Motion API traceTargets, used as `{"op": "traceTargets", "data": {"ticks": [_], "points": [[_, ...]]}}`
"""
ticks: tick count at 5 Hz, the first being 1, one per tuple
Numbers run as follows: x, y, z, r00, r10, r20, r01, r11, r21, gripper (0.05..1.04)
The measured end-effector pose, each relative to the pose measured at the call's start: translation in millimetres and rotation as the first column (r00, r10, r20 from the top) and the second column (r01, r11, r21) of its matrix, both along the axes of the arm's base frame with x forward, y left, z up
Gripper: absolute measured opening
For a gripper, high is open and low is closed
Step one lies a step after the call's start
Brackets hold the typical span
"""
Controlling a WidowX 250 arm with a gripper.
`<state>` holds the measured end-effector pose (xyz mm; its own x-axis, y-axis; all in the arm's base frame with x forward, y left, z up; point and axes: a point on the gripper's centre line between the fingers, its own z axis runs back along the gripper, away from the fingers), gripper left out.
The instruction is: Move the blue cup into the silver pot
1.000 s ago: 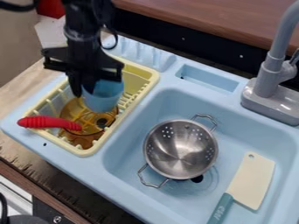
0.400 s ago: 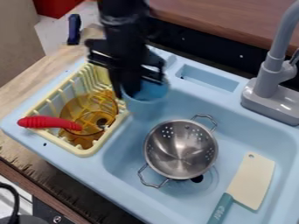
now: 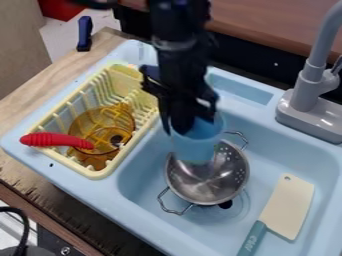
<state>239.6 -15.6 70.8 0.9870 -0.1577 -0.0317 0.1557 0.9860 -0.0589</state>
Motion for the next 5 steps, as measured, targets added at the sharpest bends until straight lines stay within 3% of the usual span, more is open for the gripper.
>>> {"op": "traceTargets", "data": {"ticks": [1,3,4,5], "points": [[1,-12,-19.1,1.0,-0.012,-0.008,0.013,1.0,0.012,0.06],[12,-19,-39.5,0.995,-0.003,0.103,-0.003,0.998,0.059,0.082],[13,-16,-43.1,0.995,0.007,0.102,-0.015,0.997,0.075,0.238],[9,-12,-40.8,0.997,0.028,0.075,-0.033,0.997,0.072,0.491]]}}
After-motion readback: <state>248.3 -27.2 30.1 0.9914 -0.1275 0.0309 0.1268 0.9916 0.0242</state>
